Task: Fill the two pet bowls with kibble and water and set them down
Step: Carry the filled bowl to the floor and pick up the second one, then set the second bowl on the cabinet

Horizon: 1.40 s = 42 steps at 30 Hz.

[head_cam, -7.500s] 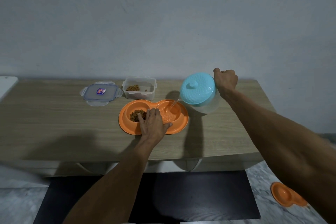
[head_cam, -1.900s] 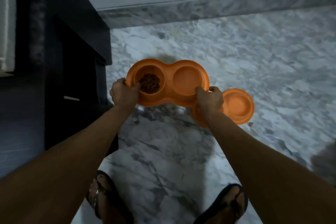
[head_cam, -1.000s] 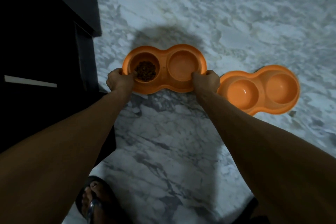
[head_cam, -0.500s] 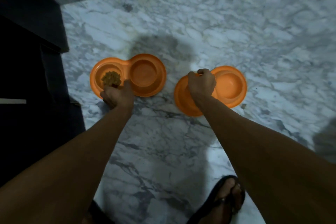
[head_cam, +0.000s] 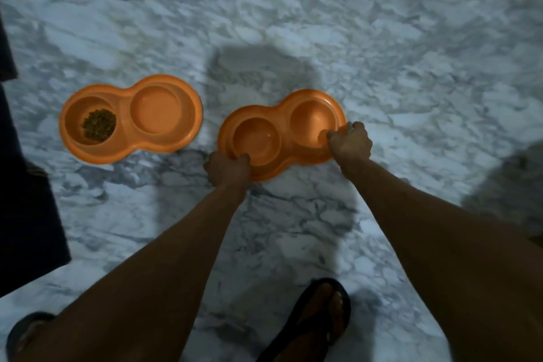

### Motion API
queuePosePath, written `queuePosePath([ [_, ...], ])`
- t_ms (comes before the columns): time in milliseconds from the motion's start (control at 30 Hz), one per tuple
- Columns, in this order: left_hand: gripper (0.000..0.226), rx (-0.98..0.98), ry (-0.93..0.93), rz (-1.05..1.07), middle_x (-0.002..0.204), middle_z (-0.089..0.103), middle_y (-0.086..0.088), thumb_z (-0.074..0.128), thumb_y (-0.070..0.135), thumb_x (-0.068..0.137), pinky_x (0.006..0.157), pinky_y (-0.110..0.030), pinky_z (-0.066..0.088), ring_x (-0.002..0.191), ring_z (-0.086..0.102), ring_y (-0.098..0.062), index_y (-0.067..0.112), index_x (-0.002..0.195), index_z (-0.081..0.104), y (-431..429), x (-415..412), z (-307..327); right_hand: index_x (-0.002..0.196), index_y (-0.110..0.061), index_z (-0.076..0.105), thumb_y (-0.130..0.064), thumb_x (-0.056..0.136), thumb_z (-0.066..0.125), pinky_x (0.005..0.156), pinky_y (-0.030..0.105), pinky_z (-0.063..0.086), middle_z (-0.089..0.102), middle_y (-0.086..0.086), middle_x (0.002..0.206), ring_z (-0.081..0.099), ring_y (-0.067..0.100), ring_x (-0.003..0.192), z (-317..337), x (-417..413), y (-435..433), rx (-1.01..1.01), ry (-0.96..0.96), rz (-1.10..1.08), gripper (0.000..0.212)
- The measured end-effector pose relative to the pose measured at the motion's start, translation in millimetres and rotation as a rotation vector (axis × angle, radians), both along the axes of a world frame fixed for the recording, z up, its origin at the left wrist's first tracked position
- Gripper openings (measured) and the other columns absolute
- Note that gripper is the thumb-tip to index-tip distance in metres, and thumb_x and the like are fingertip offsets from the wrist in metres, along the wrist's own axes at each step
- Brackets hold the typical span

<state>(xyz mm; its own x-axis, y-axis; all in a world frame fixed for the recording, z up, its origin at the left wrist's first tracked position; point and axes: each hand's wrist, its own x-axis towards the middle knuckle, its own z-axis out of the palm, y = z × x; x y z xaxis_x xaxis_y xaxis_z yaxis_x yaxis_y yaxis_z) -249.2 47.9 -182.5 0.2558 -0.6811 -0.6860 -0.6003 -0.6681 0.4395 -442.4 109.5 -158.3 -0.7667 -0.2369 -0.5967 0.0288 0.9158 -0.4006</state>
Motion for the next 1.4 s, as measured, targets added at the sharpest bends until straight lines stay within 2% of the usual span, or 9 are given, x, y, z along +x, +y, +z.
queuePosePath([
  [200,0.037,-0.079,0.014,0.042,0.101,0.068,-0.012,0.072,0.022,0.078,0.074,-0.029,0.044,0.096,0.064,-0.027,0.000,0.107,0.067,-7,8,34,0.126,-0.005,0.054,-0.028,0.085,0.067,0.092,0.046,0.052,0.063,0.015,0.119,0.061,0.033,0.107,30,10,-2,-0.049,0.011,-0.063,0.049],
  [333,0.024,-0.140,0.038,0.057,0.086,0.064,-0.013,0.075,0.024,0.072,0.078,-0.046,0.058,0.089,0.068,-0.034,0.007,0.083,0.061,-26,13,103,0.126,-0.001,0.054,-0.024,0.085,0.067,0.079,0.038,0.050,0.062,0.015,0.114,0.060,0.028,0.096,98,12,-12,-0.125,-0.015,-0.103,0.049],
  [433,0.048,-0.171,0.068,0.046,0.094,0.066,-0.018,0.072,0.030,0.067,0.079,-0.053,0.057,0.091,0.068,-0.036,0.002,0.105,0.063,-47,15,180,0.132,-0.004,0.053,-0.024,0.083,0.066,0.078,0.034,0.045,0.060,0.009,0.110,0.054,0.022,0.092,174,13,-29,-0.193,-0.038,-0.129,0.054],
  [700,0.040,-0.349,0.148,0.210,0.099,0.062,-0.010,0.072,0.019,0.081,0.088,-0.042,0.053,0.094,0.061,-0.027,0.001,0.115,0.063,-84,38,474,0.140,-0.013,0.050,-0.031,0.082,0.068,0.093,0.039,0.050,0.051,0.010,0.140,0.054,0.028,0.120,446,38,-78,-0.345,-0.070,-0.134,0.063],
  [867,0.038,-0.401,0.214,0.295,0.098,0.066,-0.010,0.073,0.020,0.077,0.082,-0.043,0.056,0.087,0.061,-0.026,0.004,0.111,0.067,-91,79,631,0.133,-0.013,0.056,-0.028,0.079,0.072,0.084,0.042,0.057,0.055,0.008,0.121,0.059,0.026,0.097,596,78,-88,-0.472,-0.115,-0.156,0.058],
  [967,0.026,-0.448,0.250,0.304,0.096,0.065,-0.010,0.072,0.020,0.079,0.077,-0.041,0.056,0.087,0.063,-0.028,0.011,0.103,0.067,-91,112,697,0.130,-0.013,0.057,-0.029,0.074,0.073,0.088,0.051,0.057,0.056,0.013,0.124,0.063,0.033,0.105,665,108,-90,-0.504,-0.125,-0.144,0.060],
  [1167,0.023,-0.530,0.306,0.346,0.093,0.064,-0.006,0.073,0.021,0.081,0.084,-0.038,0.054,0.087,0.062,-0.026,0.020,0.101,0.062,-85,201,789,0.122,-0.015,0.059,-0.034,0.068,0.072,0.086,0.052,0.058,0.058,0.006,0.110,0.064,0.032,0.101,763,193,-89,-0.596,-0.109,-0.090,0.059],
  [1300,0.035,-0.579,0.339,0.367,0.102,0.065,-0.008,0.076,0.028,0.075,0.090,-0.043,0.054,0.093,0.065,-0.028,0.013,0.106,0.067,-84,276,824,0.123,-0.016,0.059,-0.034,0.069,0.072,0.084,0.051,0.059,0.061,0.010,0.113,0.065,0.032,0.099,802,266,-88,-0.643,-0.099,-0.065,0.058],
  [1400,0.024,-0.586,0.314,0.383,0.112,0.065,-0.011,0.075,0.035,0.073,0.089,-0.046,0.055,0.094,0.066,-0.031,0.023,0.088,0.062,-80,340,841,0.122,-0.015,0.059,-0.035,0.072,0.072,0.085,0.051,0.058,0.063,0.011,0.112,0.064,0.032,0.099,825,328,-86,-0.662,-0.084,-0.047,0.055],
])
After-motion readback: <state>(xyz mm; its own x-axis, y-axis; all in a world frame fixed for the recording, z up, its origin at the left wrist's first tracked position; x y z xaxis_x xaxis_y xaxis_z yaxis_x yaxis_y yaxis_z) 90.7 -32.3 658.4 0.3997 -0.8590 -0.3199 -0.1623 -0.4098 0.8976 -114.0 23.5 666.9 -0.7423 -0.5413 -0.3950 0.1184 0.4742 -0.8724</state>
